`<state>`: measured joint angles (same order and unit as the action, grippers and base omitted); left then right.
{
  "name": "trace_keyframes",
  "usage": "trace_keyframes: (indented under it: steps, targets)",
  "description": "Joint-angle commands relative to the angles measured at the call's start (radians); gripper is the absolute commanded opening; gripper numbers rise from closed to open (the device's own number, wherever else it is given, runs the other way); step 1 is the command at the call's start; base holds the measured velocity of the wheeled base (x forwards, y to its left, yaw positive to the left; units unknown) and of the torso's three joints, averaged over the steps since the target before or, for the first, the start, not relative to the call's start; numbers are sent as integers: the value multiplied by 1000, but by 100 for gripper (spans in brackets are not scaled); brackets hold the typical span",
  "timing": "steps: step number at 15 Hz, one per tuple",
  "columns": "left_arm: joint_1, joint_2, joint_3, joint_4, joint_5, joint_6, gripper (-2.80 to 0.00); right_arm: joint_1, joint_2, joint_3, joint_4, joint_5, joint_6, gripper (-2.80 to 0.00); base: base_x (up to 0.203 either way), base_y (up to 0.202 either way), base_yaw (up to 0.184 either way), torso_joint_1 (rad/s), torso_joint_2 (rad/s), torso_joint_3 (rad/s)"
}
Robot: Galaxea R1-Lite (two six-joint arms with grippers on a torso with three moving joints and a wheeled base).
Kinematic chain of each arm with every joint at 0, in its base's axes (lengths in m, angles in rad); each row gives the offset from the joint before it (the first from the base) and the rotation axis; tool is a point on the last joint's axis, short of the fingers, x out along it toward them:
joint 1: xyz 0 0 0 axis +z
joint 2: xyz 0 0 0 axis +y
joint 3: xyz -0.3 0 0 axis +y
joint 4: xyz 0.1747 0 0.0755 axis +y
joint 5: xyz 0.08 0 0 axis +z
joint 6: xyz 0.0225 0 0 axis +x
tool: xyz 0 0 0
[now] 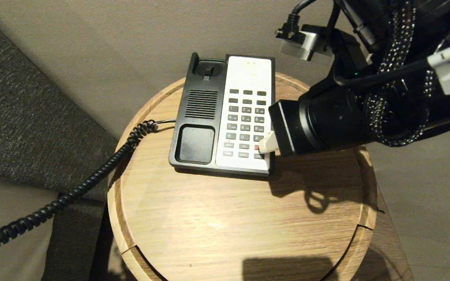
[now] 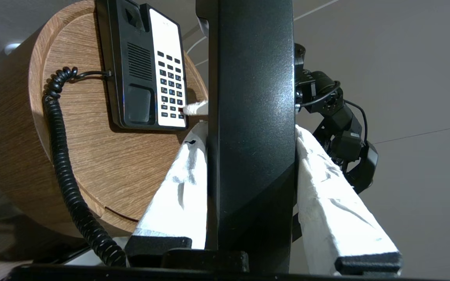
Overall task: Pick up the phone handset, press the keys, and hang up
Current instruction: Dial the number
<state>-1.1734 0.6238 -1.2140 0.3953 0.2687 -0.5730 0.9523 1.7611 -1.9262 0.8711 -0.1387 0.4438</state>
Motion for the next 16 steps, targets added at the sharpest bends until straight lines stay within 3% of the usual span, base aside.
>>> trace_keyframes:
  steps: [1, 16]
  targets:
    - [0, -1, 5, 2, 1, -4, -280, 0, -5, 1, 11, -1, 3, -280, 0, 0, 0, 0, 0, 0]
    - [-5, -9, 11, 2, 1, -4, -280, 2, 3, -7, 30, 11, 3, -280, 0, 0, 0, 0, 0, 0]
